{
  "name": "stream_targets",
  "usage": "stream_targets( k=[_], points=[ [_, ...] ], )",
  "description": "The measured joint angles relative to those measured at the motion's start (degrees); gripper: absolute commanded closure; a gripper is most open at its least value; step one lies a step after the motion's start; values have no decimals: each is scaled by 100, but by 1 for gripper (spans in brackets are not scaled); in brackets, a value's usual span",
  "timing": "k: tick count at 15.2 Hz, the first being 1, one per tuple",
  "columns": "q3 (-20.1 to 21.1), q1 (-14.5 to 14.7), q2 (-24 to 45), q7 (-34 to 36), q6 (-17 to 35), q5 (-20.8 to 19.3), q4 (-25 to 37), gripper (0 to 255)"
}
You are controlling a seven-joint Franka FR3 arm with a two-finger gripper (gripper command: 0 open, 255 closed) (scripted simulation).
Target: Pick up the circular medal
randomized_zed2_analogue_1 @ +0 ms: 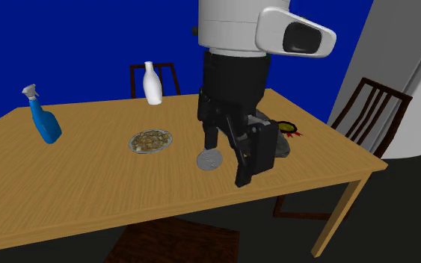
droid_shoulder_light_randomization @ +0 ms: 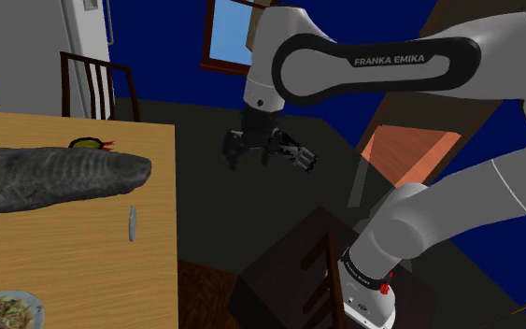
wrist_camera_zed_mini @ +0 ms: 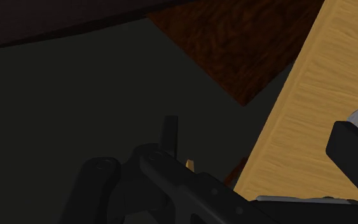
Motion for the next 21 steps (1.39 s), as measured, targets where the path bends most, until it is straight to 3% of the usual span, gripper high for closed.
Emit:
stream_targets(
  k=[6,12,17,21],
  points=[
    [757,-132,1172,1081,873,-246,371,0],
    [1338,-211,2618,2438,1431,-1107,1127,0],
    [1406,99,3996,3669,1555,-2161,2085,0],
    [1152,656,5149,4485,1472,-2924,3092,0]
  ],
)
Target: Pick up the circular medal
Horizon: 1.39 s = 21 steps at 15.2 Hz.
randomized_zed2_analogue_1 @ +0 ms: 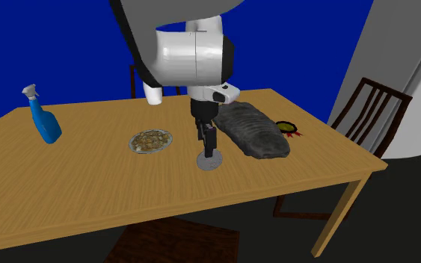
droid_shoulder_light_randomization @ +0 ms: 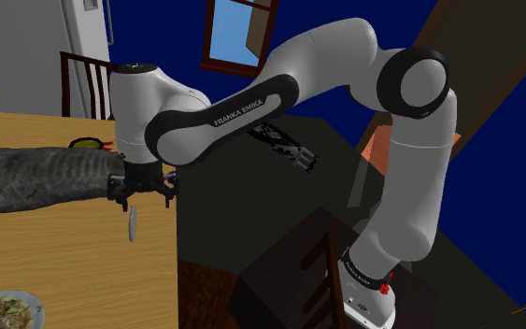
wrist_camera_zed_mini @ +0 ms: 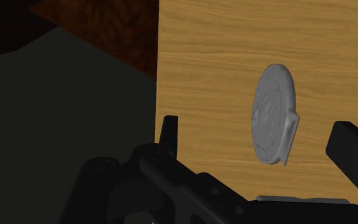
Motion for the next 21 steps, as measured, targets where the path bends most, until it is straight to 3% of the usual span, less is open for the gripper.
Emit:
stream_targets(
  k=[4,11,12,21],
  points=[
    [-277,479,845,472,-75,-424,817,0],
    [-428,608,1196,621,235,-628,827,0],
    [-440,620,1228,628,253,-642,839,255],
    [-452,630,1260,634,277,-659,850,255]
  ],
)
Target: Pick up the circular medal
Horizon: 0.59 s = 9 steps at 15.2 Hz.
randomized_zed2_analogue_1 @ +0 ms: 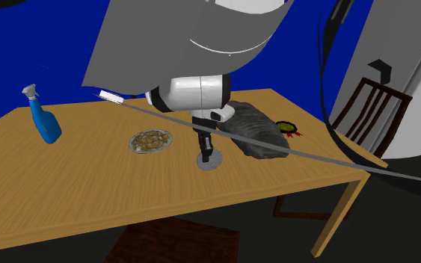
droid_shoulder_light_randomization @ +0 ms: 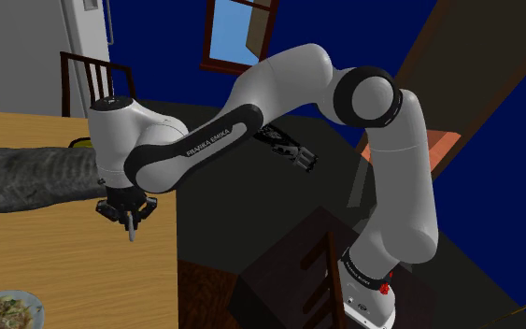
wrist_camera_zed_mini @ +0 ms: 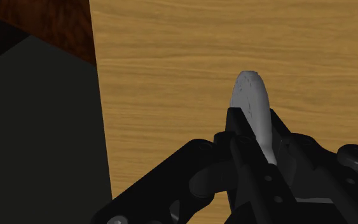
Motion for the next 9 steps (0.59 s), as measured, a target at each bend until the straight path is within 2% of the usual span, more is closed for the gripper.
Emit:
stream_targets(
  k=[9],
  points=[
    [135,-94,-314,-117,-376,190,90,255]
  ],
)
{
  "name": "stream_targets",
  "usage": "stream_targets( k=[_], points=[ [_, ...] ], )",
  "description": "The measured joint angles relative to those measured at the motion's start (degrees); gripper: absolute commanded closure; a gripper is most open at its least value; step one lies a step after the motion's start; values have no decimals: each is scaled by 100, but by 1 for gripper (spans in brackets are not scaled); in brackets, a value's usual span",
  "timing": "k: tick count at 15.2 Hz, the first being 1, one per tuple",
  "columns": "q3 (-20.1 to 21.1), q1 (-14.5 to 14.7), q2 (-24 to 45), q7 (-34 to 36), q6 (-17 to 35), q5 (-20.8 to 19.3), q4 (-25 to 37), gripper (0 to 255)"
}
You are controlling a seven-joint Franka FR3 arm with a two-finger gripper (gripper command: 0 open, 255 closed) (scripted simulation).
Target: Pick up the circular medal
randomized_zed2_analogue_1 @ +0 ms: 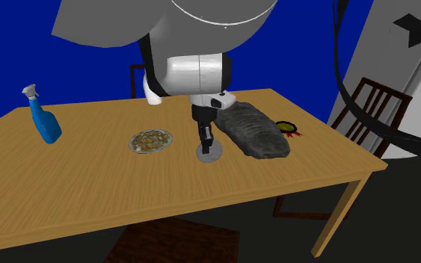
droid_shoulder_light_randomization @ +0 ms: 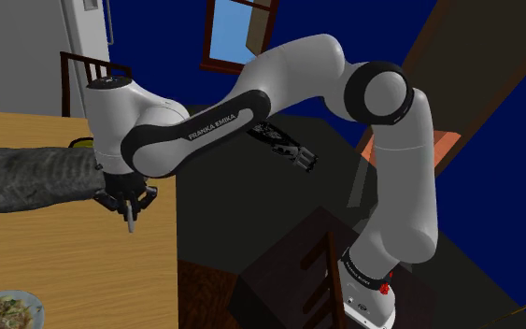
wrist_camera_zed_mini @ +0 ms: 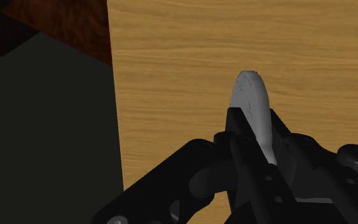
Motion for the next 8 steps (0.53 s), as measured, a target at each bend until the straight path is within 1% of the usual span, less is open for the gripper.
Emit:
stream_targets(
  k=[8],
  points=[
    [120,-59,-280,-101,-424,182,180,255]
  ],
)
